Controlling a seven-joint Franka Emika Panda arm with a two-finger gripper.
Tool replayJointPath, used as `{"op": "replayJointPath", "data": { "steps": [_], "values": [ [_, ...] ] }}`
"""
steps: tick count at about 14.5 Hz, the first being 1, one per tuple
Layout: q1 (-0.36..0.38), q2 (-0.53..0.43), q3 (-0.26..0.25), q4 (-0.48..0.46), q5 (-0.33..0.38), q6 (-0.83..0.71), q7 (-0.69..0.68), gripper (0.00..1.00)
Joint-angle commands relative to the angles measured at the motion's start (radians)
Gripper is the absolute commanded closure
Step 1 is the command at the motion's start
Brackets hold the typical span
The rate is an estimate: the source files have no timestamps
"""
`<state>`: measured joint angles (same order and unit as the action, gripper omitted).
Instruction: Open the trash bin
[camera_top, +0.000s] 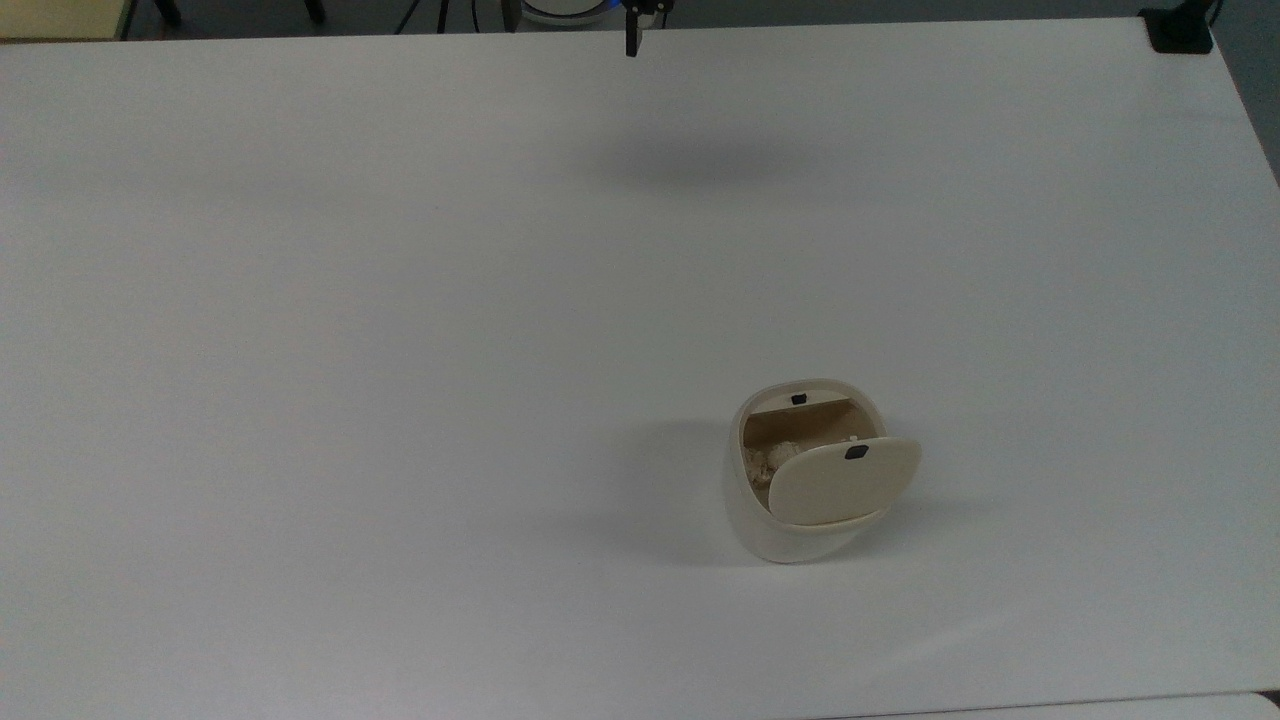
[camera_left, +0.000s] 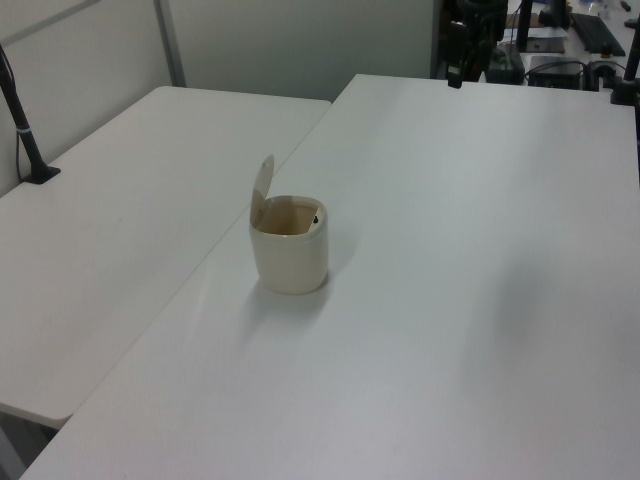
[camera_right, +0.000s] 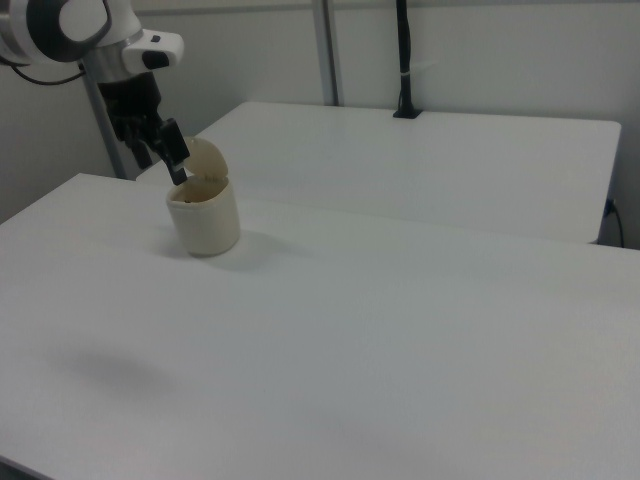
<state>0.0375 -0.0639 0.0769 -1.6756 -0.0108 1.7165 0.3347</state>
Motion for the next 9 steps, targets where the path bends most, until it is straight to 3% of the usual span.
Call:
{"op": "replayJointPath", "data": {
  "steps": [1,4,9],
  "values": [
    [-0.025,-0.014,0.004,-0.029,0.022,0.011,-0.147,0.00],
    [-0.025,-0.004,0.004,-0.027,0.012,0.014,-0.223,0.00],
    [-0.025,-0.002,0.004,-0.027,0.009,0.012,-0.218,0.00]
  ]
}}
